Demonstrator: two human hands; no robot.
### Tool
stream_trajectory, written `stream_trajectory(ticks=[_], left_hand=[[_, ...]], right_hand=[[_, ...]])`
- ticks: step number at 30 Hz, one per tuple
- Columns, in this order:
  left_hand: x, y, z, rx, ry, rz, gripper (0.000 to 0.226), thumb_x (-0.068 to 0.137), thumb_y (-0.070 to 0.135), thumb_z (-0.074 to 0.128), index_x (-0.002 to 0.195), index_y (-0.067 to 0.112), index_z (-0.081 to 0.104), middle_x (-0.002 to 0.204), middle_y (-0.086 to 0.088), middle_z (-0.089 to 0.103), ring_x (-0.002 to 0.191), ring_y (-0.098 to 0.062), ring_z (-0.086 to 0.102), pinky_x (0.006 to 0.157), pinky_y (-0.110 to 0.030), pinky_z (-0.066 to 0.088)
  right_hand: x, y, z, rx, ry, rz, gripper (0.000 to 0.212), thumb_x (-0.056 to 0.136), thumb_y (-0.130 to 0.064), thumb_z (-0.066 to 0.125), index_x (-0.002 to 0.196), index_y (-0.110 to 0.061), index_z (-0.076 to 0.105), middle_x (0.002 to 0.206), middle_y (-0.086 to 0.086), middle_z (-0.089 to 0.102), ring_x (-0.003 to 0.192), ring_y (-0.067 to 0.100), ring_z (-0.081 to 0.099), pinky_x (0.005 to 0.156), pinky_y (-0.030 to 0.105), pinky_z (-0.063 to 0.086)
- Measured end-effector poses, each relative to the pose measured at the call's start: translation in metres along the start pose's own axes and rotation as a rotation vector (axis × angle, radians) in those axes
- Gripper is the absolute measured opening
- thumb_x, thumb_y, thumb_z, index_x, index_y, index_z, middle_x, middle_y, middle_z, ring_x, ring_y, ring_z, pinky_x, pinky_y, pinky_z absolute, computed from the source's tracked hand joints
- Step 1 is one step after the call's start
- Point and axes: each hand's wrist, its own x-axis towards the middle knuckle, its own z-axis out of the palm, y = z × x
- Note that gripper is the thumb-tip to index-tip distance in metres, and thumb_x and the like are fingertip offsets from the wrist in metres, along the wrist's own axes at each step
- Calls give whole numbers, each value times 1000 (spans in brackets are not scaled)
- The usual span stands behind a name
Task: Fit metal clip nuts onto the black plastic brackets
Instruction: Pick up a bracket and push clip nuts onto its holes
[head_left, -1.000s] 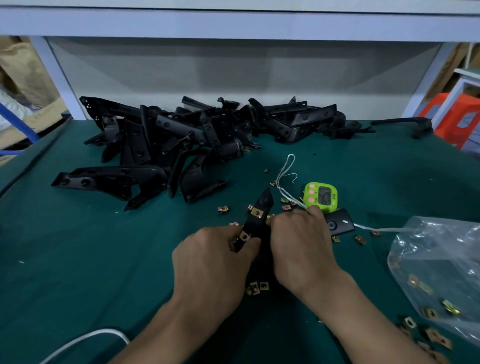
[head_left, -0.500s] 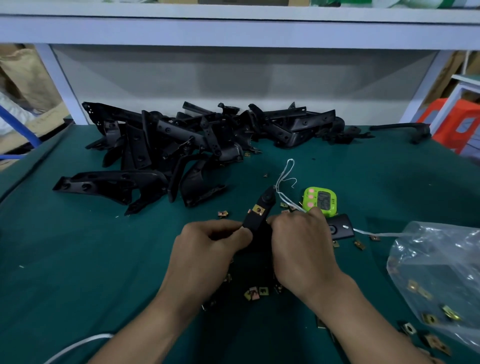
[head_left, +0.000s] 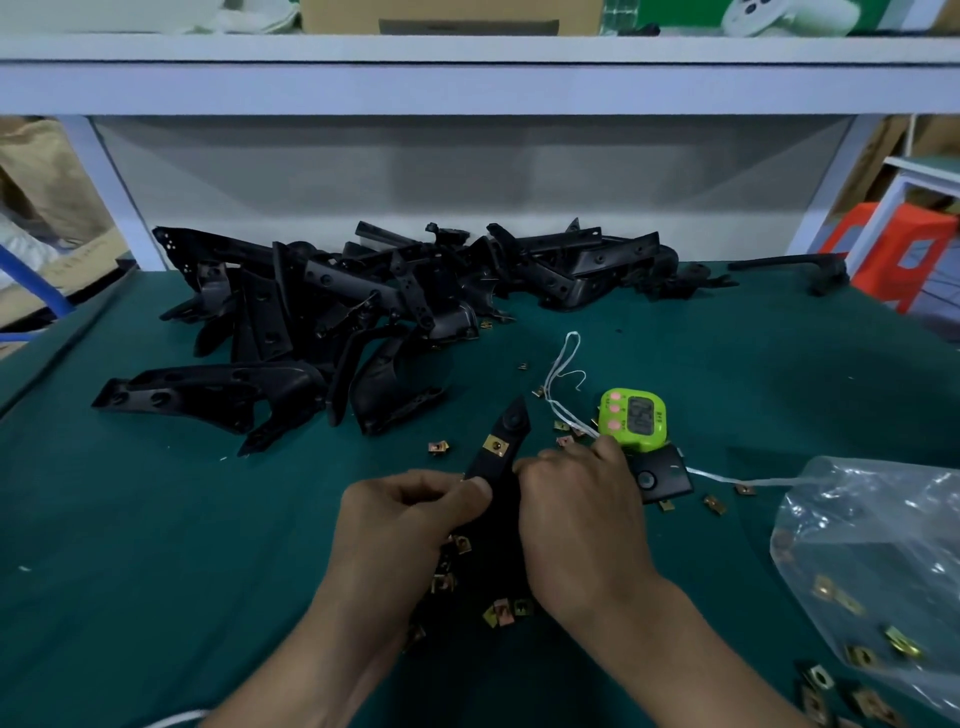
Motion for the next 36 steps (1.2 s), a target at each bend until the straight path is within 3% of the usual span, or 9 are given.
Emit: stream_trajectory(ticks=[4,10,14,19,22,25,29,33,36], left_hand=[[-6,-1,7,443,101,352,8,68,39,82,74,38,78,73,13,71,65,-3,67,57,-13,48],[-7,-11,8,737,176,591,13,76,26,82,69,23,71,78,12,59,73,-9,59,59,-15,40],[-7,-12,8,766,205,689,15,78,24,81,69,23,69,72,12,53,69,-9,57,58,-13,38],[-2,-15,9,726,187,679,16,80,21,82,73,28,69,72,10,56,68,-9,58,58,-16,40],[-2,-2,9,565,159,614,30,87,25,75,97,53,71,83,19,66,70,-4,64,60,-13,46],[4,15,10,478,224,528,34,90,31,74,119,48,70,93,25,70,67,2,66,56,-13,51],[14,39,30,450,73,494,25,89,33,75,109,46,74,81,15,76,37,-3,52,37,-17,41],[19,57,90,380,-159,488,11,81,38,82,92,41,80,87,19,77,73,0,72,60,-20,56],[14,54,147,398,-307,531,7,82,35,82,89,38,81,80,33,72,74,8,69,57,-9,50]], right_hand=[[1,6,-6,-16,9,17,18,71,-16,62,82,-29,56,85,-5,63,91,21,59,83,35,28],[-1,5,-5,-37,18,23,27,67,-10,63,75,-30,48,80,-3,62,85,22,59,75,34,20],[0,2,-6,4,72,13,54,41,-2,75,62,-27,33,60,1,57,60,24,59,67,34,32],[1,13,-18,-44,12,-39,31,63,-6,61,74,-28,42,78,-3,64,79,23,61,73,34,29],[-1,24,-37,-23,12,-17,41,70,-7,59,102,-34,60,75,-7,61,71,20,53,58,27,27],[-8,45,-64,173,-152,78,46,77,-24,63,118,-42,54,93,-8,63,86,21,56,67,32,44],[-33,82,-98,402,-294,214,58,68,-42,74,120,-54,53,101,-11,65,90,15,60,79,34,54],[-72,107,-109,360,-66,344,51,71,-24,74,108,-55,56,87,-4,70,80,19,65,72,35,56],[-112,132,-121,415,4,433,40,70,-23,72,99,-48,65,78,-7,68,73,11,63,69,30,54]])
